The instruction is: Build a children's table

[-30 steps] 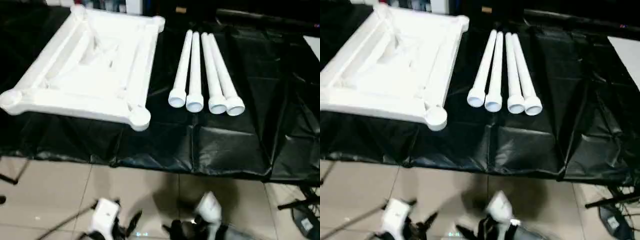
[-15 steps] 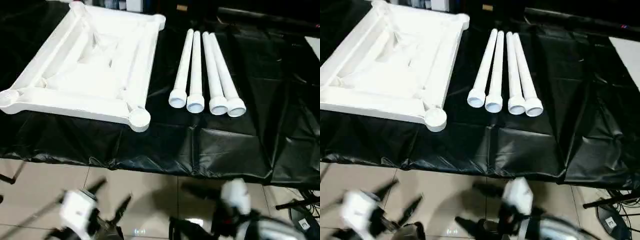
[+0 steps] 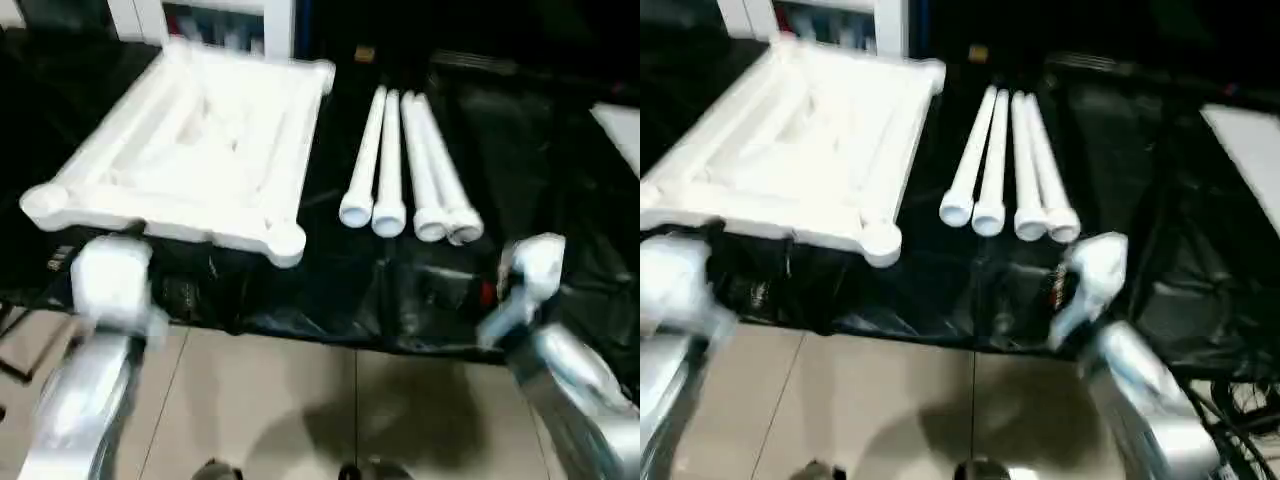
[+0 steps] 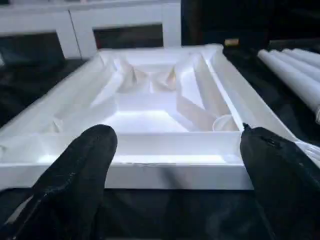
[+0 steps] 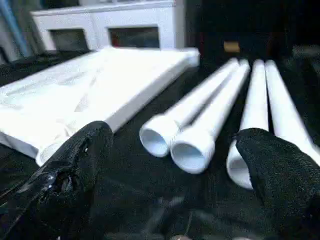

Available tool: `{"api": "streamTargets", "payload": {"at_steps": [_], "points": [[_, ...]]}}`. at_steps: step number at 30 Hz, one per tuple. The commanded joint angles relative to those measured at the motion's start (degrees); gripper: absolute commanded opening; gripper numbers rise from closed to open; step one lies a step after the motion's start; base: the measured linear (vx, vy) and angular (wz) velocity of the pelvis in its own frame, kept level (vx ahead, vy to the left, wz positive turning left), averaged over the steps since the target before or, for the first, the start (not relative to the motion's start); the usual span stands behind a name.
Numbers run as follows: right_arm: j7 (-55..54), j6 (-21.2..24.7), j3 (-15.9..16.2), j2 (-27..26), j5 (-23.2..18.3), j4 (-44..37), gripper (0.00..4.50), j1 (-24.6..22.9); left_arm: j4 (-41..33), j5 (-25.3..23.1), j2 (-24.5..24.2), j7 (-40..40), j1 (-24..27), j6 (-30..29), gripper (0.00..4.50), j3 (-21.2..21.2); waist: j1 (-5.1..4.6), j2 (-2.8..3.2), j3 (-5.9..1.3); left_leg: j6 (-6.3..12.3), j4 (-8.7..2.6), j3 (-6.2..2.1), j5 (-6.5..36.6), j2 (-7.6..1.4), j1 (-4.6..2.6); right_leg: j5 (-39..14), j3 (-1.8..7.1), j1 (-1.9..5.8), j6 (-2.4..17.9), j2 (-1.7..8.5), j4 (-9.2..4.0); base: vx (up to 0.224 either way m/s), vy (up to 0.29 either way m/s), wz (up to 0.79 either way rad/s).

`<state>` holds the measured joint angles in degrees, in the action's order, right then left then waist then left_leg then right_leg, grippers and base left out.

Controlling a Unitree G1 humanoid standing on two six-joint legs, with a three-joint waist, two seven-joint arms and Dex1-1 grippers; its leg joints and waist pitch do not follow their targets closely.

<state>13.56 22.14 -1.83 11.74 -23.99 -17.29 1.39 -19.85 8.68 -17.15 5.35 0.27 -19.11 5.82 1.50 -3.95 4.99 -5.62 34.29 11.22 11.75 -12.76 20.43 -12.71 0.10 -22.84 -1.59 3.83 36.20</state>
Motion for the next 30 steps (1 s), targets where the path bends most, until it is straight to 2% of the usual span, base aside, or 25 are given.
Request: {"api": "streamTargets", "payload": {"at_steps": [1,3,5,7,8,9,10,11,12,13,15,17,18,19,20,21,22,23,24,25,26,27,28,29,30], "points": [[-2.8,0.4,0.7,-1.2,1.4,3.1,4.50,1.8,0.7,0.0,-0.1,-0.6,-2.0,-0.3,4.45,-0.9,0.31,1.11,-4.62,-1.82,-3.38,-0.45,4.1,0.57,-0.30,4.5,1.13,2.26,7.0,1.23,-3.15,0.000,0.000,0.00],[-2.0,0.4,3.0,-1.9,2.5,4.6,4.50,3.3,1.1,-0.9,0.0,-0.5,-3.8,-0.8,4.45,-1.4,0.65,1.73,-4.71,-1.80,-3.36,-0.44,5.0,0.44,-0.55,4.7,0.98,2.34,7.8,1.12,-3.05,0.000,0.000,0.00],[-1.5,0.4,4.5,-2.1,3.6,5.2,4.50,4.0,1.2,-1.5,0.5,-0.6,-4.8,-1.3,4.45,-1.4,0.52,1.74,-4.26,-2.34,-4.11,-0.35,15.5,0.18,-1.33,-7.0,0.60,2.70,8.0,0.98,-4.01,0.000,0.000,0.00],[-0.4,-0.2,6.0,-1.8,5.0,5.4,4.50,4.2,0.9,-2.3,1.7,-0.7,-5.4,-2.0,4.45,-1.8,0.29,2.42,-3.77,-1.28,-4.54,-0.06,24.7,0.28,-2.87,-18.2,0.17,2.62,8.7,0.46,-5.71,0.000,0.000,0.00],[0.4,-1.4,6.1,-1.8,6.1,6.1,4.50,4.3,1.4,-3.5,2.7,-0.9,-5.8,-2.0,4.45,-3.1,0.58,1.62,-3.33,1.38,-4.87,-0.85,26.8,1.19,-0.75,-24.2,-1.01,4.72,8.2,1.11,-6.40,0.000,0.000,0.00],[0.4,-1.4,6.1,-1.8,6.1,6.1,4.50,4.3,1.4,-3.5,2.7,-0.9,-5.8,-2.0,4.45,-3.1,0.66,2.43,-3.18,2.27,-5.17,-0.92,27.2,1.26,-0.69,-30.0,-1.55,4.98,6.5,1.55,-7.19,0.000,0.000,0.00],[0.4,-1.5,6.1,-1.7,6.4,6.7,4.50,4.7,2.2,-3.5,3.0,-1.2,-6.1,-2.0,4.45,-3.7,0.95,2.37,-3.50,4.83,-4.69,-1.50,24.1,1.68,-0.50,-35.2,-2.12,5.75,4.7,3.31,-8.43,0.030,0.000,0.33],[0.1,-1.5,6.2,-1.8,6.6,7.0,4.50,5.1,2.5,-3.5,2.8,-1.2,-6.3,-2.0,4.45,-3.7,0.96,2.56,-3.84,5.73,-4.55,-1.73,21.5,1.79,0.00,-35.3,-2.34,6.70,4.8,3.71,-8.71,0.030,0.000,0.33],[-0.7,-1.6,6.5,-2.4,6.9,7.9,4.50,6.5,3.5,-3.2,2.3,-1.1,-7.0,-1.6,4.45,-3.8,1.61,2.74,-4.20,8.29,-4.41,-2.37,15.7,2.17,2.00,-34.7,-3.71,8.90,4.2,4.94,-9.40,0.046,0.004,0.45],[-1.1,-1.9,6.7,-2.9,7.0,8.5,4.50,7.3,4.3,-2.8,2.0,-0.8,-7.5,-1.2,4.45,-3.5,1.08,2.64,-4.67,10.74,-4.21,-3.17,11.4,2.36,2.40,-30.4,-5.23,9.87,5.7,4.84,-9.48,0.056,0.009,0.55],[-2.4,-3.3,7.6,-4.6,8.3,12.0,4.50,9.6,8.9,-3.4,1.3,-0.5,-9.5,1.1,4.45,-2.4,0.90,3.49,-4.78,13.58,-4.18,-3.89,8.1,2.77,1.50,-23.7,-7.40,10.28,8.8,3.77,-9.51,0.069,0.010,0.59],[-3.2,-4.1,8.1,-4.9,9.6,13.3,4.50,10.1,10.4,-4.6,1.4,-1.0,-10.7,1.3,4.45,-2.4,0.68,4.66,-5.10,17.45,-4.01,-5.22,3.7,3.33,-0.39,-15.6,-8.83,10.20,11.4,2.10,-8.48,0.136,0.021,0.73],[-3.2,-4.0,8.0,-5.0,9.6,13.2,4.50,10.0,10.2,-4.7,1.6,-1.1,-10.9,0.9,4.45,-2.5,0.14,4.63,-5.28,21.63,-3.74,-6.72,-0.6,3.53,-1.01,-10.9,-9.35,10.56,12.1,0.82,-7.43,0.167,0.023,0.75],[-3.3,-4.0,7.9,-5.0,9.6,13.1,4.50,9.9,10.2,-4.8,1.8,-1.2,-11.0,0.8,4.45,-2.5,0.17,4.92,-5.39,26.96,-3.46,-8.61,-4.9,3.57,-3.23,-8.2,-9.55,9.51,11.9,-0.42,-5.87,0.176,-0.005,0.65],[-3.4,-3.9,7.4,-5.3,9.9,13.1,4.50,9.8,10.0,-5.2,2.3,-1.1,-11.5,0.1,4.45,-2.9,-1.37,6.03,-5.93,26.70,-3.11,-9.21,-5.7,-0.06,-8.96,-8.8,-8.24,4.79,12.2,-0.76,-3.09,0.176,-0.005,0.65],[-3.9,-3.4,6.4,-6.0,9.1,13.4,4.50,9.7,10.2,-5.3,2.5,-0.9,-11.7,0.1,4.45,-3.1,-1.95,5.58,-6.31,32.24,-2.95,-13.75,-13.0,-4.00,-11.79,-10.7,-6.56,0.10,7.6,-0.10,2.12,0.172,-0.064,0.35],[-4.6,-3.1,6.2,-5.9,9.6,13.7,4.50,9.9,10.3,-5.2,2.7,-1.0,-11.8,0.0,4.45,-3.2,-1.17,4.80,-5.81,35.00,-3.14,-13.50,-15.1,-4.99,-10.25,-8.9,-4.66,-1.52,2.9,1.56,4.29,0.105,-0.072,-0.02],[-5.1,-3.0,6.1,-5.8,10.2,14.0,4.50,10.0,10.5,-5.0,2.8,-1.1,-11.9,0.0,4.45,-3.3,-1.49,3.80,-5.68,34.43,-3.76,-12.75,-13.6,-4.56,-9.16,-6.4,-3.66,-1.41,2.1,2.26,3.94,0.105,-0.072,-0.02],[-5.9,-3.5,6.4,-5.5,11.5,14.2,4.50,10.1,10.7,-4.8,2.9,-1.1,-12.0,0.1,4.45,-3.4,-0.46,1.93,-4.60,27.14,-3.78,-8.24,-3.1,-0.15,-5.63,-0.7,-1.38,1.01,3.6,3.46,-1.27,0.062,-0.056,-0.05],[-6.3,-3.9,6.0,-5.3,11.8,14.1,4.50,9.9,10.9,-4.8,3.2,-1.2,-12.0,0.2,4.45,-3.9,1.65,-1.57,-4.37,17.97,0.67,-3.42,8.9,6.55,-1.41,-13.9,3.98,6.57,3.3,4.83,-7.30,0.061,-0.069,0.16],[-6.3,-3.9,6.0,-5.3,11.8,14.1,4.50,9.9,10.9,-4.8,3.2,-1.2,-12.0,0.2,4.45,-3.9,2.79,-0.44,-4.49,15.61,3.43,-3.73,9.9,6.72,-0.59,-21.5,6.82,8.44,6.0,8.37,-8.43,0.061,-0.069,0.16],[-7.0,-4.0,5.6,-5.3,12.2,14.1,4.50,9.9,11.3,-4.8,3.3,-1.2,-11.9,0.5,4.45,-4.2,3.06,-0.36,-4.67,11.36,5.97,-5.31,5.6,5.23,2.73,-28.7,7.10,11.31,9.8,9.32,-8.09,0.073,-0.063,0.09],[-8.4,-3.4,4.4,-5.9,12.0,14.3,4.50,9.9,11.6,-4.5,3.5,-0.9,-11.7,0.8,4.45,-4.4,2.94,0.18,-4.55,8.58,5.88,-5.65,2.5,4.63,3.89,-26.7,5.72,11.47,12.5,8.62,-7.68,0.081,-0.035,-0.05],[-8.8,-3.4,3.9,-6.0,12.0,14.5,4.50,9.9,11.7,-4.6,3.7,-0.8,-11.6,1.0,4.45,-4.5,2.58,1.87,-4.44,7.43,3.18,-5.61,0.3,3.29,3.10,-23.8,3.43,10.42,15.8,7.24,-7.97,0.081,-0.035,-0.05],[-9.0,-3.4,3.6,-6.1,11.9,14.5,4.50,9.9,11.8,-4.7,3.8,-0.8,-11.6,1.1,4.45,-4.6,2.58,1.87,-4.44,7.43,3.18,-5.61,0.3,3.29,3.10,-23.8,3.43,10.42,15.8,7.24,-7.97,0.084,-0.003,0.04]]}}
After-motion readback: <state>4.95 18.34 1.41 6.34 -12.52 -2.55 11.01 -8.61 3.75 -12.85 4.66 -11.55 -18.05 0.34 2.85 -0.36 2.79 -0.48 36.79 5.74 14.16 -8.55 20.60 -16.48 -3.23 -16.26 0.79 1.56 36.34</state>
